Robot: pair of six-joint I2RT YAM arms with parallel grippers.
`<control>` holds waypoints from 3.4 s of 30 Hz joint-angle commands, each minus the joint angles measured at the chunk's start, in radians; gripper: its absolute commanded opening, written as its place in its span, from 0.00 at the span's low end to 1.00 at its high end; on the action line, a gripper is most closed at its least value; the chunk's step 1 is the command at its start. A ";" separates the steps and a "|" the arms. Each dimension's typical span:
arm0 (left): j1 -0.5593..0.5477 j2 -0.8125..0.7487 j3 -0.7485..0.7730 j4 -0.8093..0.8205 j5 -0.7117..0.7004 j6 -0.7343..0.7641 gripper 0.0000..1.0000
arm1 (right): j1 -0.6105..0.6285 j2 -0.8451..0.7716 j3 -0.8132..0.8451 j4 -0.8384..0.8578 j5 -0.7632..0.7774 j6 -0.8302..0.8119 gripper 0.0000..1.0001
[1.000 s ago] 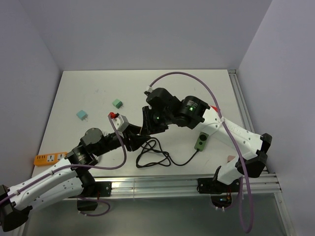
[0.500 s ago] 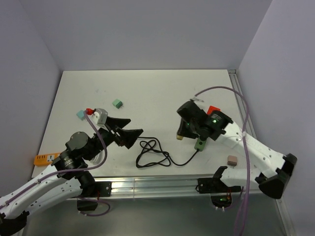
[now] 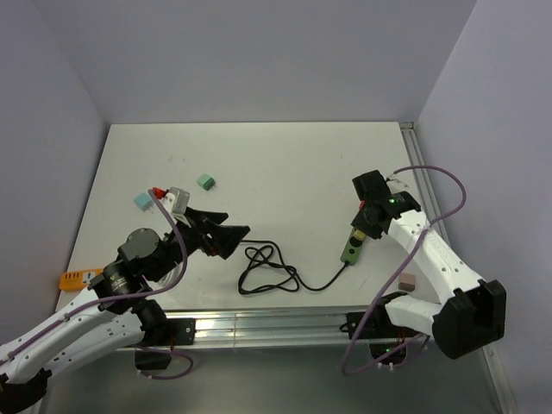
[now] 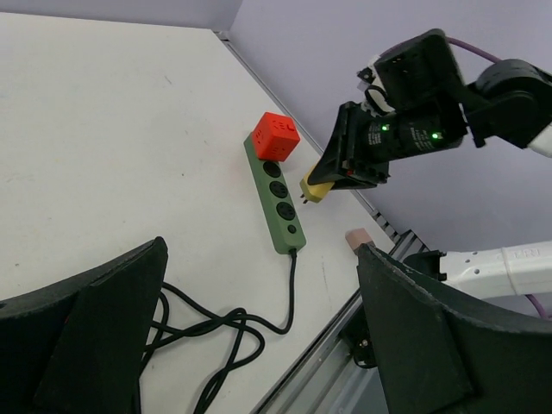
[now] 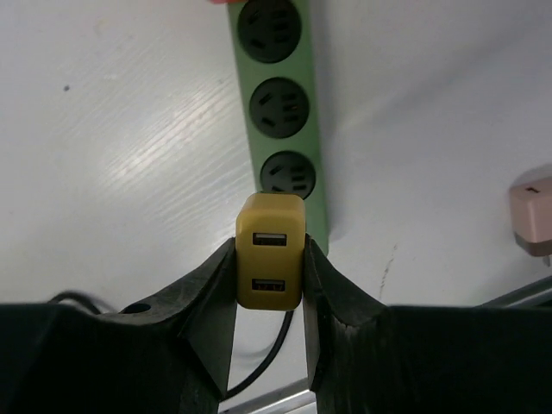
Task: Insert the plug
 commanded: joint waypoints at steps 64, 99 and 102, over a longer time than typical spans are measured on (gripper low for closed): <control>0.000 0.066 0.027 0.063 0.059 -0.022 0.97 | -0.144 0.060 -0.148 0.408 0.038 -0.294 0.00; 0.000 0.046 0.016 0.092 0.071 -0.036 0.97 | -0.058 0.267 -0.169 0.273 0.025 -0.124 0.00; 0.000 0.029 0.007 0.097 0.069 -0.036 0.97 | -0.047 0.270 -0.210 0.276 -0.008 -0.076 0.00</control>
